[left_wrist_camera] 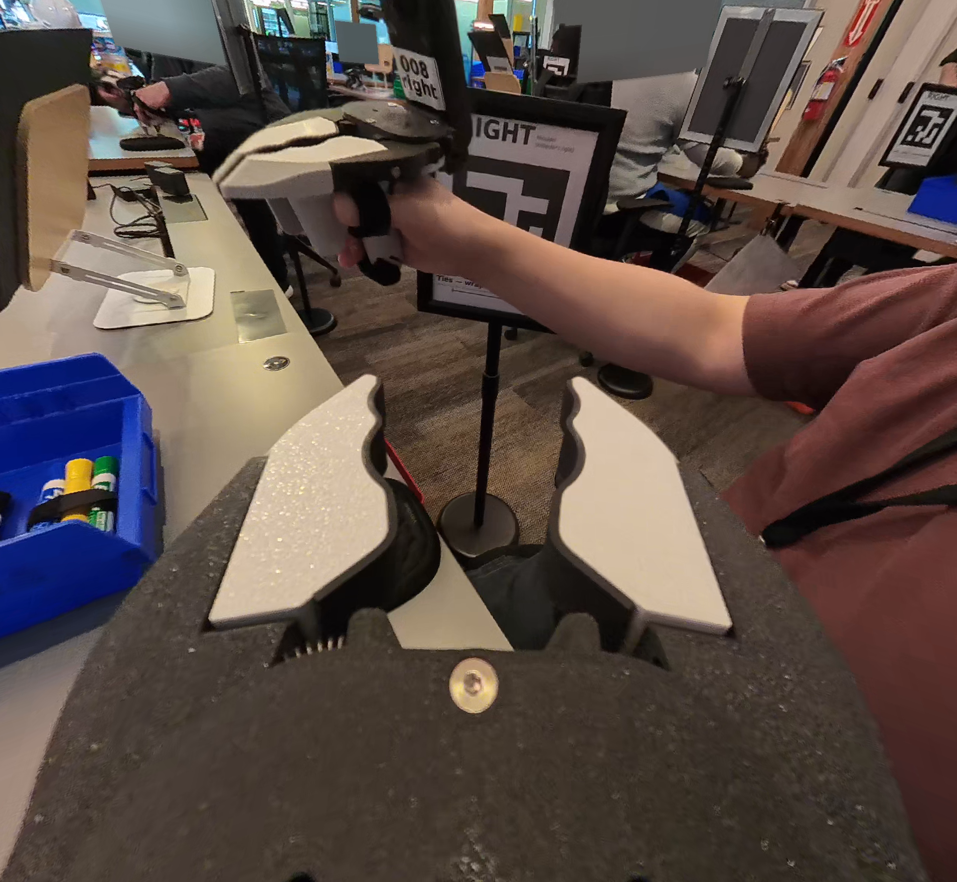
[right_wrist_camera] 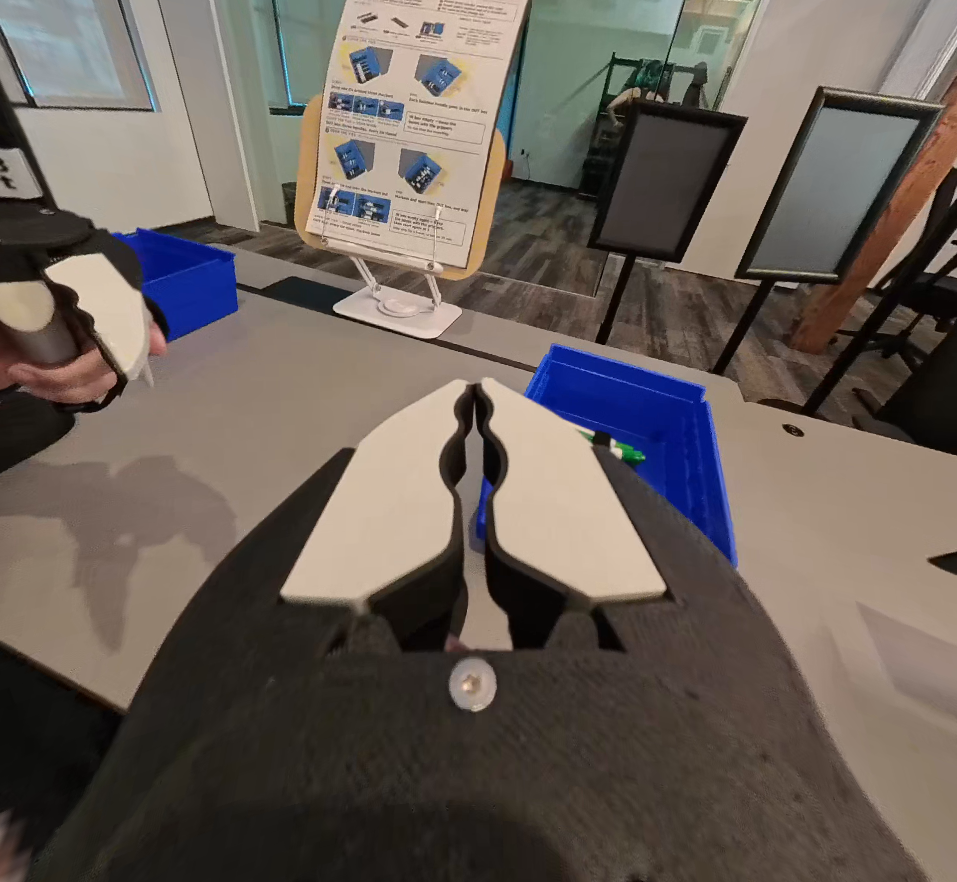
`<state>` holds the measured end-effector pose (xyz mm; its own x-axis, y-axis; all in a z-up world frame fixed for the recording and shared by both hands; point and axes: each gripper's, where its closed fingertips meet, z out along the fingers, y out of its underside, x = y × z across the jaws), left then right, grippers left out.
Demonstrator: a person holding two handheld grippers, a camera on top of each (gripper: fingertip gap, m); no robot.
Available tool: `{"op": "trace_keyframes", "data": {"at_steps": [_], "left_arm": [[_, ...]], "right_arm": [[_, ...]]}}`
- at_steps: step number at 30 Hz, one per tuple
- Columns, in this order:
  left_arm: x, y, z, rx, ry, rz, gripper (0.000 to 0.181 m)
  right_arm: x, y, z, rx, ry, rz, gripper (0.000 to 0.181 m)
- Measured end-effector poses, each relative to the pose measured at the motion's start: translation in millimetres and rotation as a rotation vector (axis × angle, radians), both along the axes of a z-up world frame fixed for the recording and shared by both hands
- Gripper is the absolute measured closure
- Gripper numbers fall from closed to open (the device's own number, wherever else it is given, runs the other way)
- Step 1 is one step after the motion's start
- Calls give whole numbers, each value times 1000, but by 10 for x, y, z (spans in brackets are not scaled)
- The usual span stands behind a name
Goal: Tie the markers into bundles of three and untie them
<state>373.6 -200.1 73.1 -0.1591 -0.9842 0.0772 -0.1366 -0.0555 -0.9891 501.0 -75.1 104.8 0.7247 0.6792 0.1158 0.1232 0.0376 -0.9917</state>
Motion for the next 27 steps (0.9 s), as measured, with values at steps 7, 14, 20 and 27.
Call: {"op": "trace_keyframes", "data": {"at_steps": [7,14,20,27], "left_arm": [[-239,186,57,95,-10,146,123],[-777,447,137,113,-5,339,137],[-1088,552,99,101,85,426,159],[-1472,662,-3,116,232,590,178]], "right_arm": [[64,351,94,-13,42,15,180],[-47,789,161,39,-20,21,181],[-146,1126,22,-27,-27,297,180],[256,1736,-932,-272,-579,226,180]]}}
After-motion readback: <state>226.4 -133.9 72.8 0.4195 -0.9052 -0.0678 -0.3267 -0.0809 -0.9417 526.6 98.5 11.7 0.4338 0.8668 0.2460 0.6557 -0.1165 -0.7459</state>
